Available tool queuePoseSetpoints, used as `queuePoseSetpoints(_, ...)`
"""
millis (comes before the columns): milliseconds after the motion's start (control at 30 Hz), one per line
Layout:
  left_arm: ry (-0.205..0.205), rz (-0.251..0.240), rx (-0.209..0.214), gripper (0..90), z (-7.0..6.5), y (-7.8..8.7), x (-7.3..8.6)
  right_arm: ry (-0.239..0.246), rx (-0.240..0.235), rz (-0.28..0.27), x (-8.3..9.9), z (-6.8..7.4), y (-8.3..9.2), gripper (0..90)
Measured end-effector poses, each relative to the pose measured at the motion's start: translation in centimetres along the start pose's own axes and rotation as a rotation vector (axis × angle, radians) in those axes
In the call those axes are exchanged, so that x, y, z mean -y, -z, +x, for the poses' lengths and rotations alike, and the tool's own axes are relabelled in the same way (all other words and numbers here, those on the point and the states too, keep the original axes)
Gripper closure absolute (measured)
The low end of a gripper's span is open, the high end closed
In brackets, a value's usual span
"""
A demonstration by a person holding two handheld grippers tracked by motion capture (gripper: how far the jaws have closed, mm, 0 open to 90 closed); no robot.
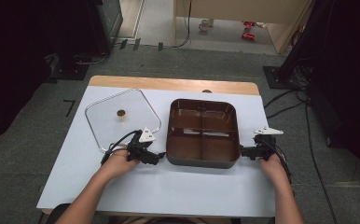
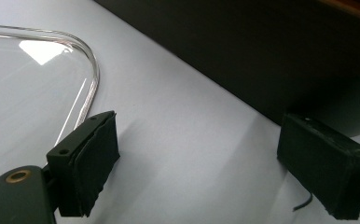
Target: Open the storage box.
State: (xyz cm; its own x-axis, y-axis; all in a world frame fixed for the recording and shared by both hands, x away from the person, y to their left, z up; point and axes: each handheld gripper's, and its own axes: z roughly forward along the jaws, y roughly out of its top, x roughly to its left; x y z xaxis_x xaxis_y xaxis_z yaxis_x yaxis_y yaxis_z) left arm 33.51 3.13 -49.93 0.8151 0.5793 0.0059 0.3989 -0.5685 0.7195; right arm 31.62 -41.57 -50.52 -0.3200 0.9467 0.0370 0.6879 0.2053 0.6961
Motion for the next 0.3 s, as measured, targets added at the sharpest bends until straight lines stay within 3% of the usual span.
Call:
queuePoseSetpoints(100,0.028,0.002,-0.034,10.3,-0.33,0.04,0.08,0.000,0.000,0.000,0.00,0.00,0.00,0.0)
queuePoseSetpoints(300,0.035,0.004,-0.035,9.7,-0.32,0.04,0.08,0.000,0.000,0.000,0.00,0.00,0.00,0.0)
